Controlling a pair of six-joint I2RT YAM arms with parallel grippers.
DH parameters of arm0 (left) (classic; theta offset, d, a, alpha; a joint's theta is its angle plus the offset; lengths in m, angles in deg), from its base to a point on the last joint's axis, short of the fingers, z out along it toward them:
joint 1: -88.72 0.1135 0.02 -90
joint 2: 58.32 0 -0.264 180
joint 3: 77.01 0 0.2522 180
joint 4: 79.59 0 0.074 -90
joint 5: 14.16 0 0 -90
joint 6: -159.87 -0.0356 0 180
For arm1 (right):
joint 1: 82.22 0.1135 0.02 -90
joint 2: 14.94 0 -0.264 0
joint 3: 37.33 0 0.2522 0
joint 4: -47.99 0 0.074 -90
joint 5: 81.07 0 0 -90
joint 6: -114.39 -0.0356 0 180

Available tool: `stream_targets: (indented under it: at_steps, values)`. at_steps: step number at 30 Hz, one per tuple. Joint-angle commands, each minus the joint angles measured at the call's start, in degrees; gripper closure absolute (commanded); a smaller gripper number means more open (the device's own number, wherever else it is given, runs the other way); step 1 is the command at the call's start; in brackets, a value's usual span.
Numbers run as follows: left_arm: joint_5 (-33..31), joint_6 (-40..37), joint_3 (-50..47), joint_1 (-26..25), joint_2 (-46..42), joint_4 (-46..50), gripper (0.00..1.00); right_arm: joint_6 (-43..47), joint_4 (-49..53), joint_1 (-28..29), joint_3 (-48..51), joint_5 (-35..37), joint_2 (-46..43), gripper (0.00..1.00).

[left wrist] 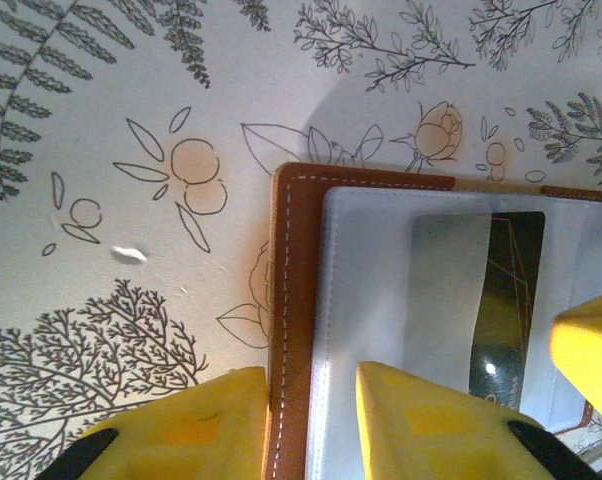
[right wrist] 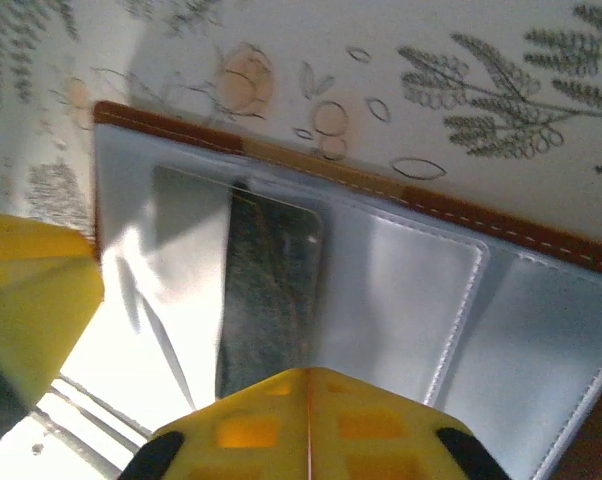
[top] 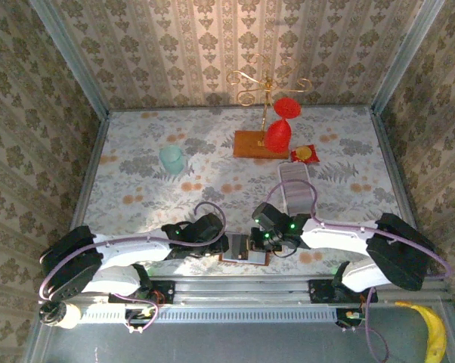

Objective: Put the credit cards into the card holder
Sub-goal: Insert the credit card into the card slot.

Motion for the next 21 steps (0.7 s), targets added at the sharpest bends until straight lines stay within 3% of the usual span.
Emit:
stream_targets:
  at_steps: [1, 15, 21]
  values:
    - [-0.6, 1.0, -1.2, -0.5, -0.5, 0.1, 0.71, 0.8, 2.4, 1.1, -1.7, 1.7, 3.1, 0.96]
    - [-0.1, 1.7, -2.2, -1.0, -0.6, -1.2, 0.71, 1.5, 3.0, 4.8, -10.1, 3.3, 8.7, 0.96]
    - [0.1, 1.8, -2.5, -1.2, -0.6, -1.7, 0.68, -3.0, -6.2, 4.9, -7.5, -0.1, 9.2, 0.94]
